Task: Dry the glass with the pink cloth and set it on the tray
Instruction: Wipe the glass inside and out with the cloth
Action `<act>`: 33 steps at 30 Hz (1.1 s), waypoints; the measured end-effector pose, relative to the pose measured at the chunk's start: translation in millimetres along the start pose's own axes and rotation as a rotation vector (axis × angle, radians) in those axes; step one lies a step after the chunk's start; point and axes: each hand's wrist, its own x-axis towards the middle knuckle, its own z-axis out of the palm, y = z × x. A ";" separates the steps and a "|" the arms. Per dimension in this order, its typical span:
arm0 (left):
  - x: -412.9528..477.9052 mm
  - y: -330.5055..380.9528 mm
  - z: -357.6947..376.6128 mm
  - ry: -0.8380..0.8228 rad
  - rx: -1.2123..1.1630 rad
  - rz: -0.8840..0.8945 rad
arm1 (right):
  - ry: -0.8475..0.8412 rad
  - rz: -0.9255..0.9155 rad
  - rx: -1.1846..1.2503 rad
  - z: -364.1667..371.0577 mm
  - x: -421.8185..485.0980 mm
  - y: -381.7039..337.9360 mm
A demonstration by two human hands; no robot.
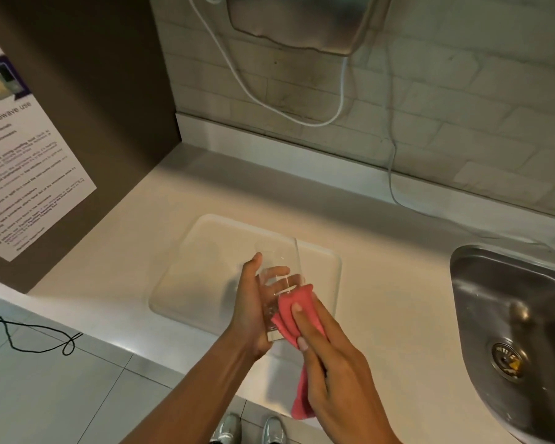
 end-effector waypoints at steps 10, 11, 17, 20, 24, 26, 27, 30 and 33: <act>-11.7 -13.4 -5.1 -0.067 -0.062 -0.027 | -0.006 0.032 0.023 5.8 6.4 -13.5; -12.8 -13.9 -6.7 -0.071 -0.061 -0.036 | 0.008 0.045 0.035 7.9 4.5 -12.4; -19.6 -23.4 -5.7 -0.084 -0.030 -0.052 | -0.030 0.123 0.086 -5.7 26.1 -20.1; -12.0 -13.8 -12.4 -0.104 -0.081 -0.035 | -0.086 0.100 0.092 5.0 8.6 -23.7; -13.4 -26.0 -17.0 -0.127 -0.062 -0.068 | -0.093 0.115 0.019 3.3 9.8 -16.8; -18.4 -35.7 -13.1 -0.110 -0.031 -0.104 | -0.059 0.132 -0.011 -3.3 23.4 -16.7; -19.8 -36.7 -10.9 -0.114 -0.035 -0.113 | -0.043 0.126 -0.014 -4.6 28.0 -17.7; -12.1 -24.6 -12.4 -0.144 -0.066 -0.074 | -0.072 0.080 -0.061 1.7 22.9 -23.1; -5.3 -10.5 -16.8 -0.135 -0.064 -0.025 | -0.092 0.042 -0.056 9.1 7.3 -22.0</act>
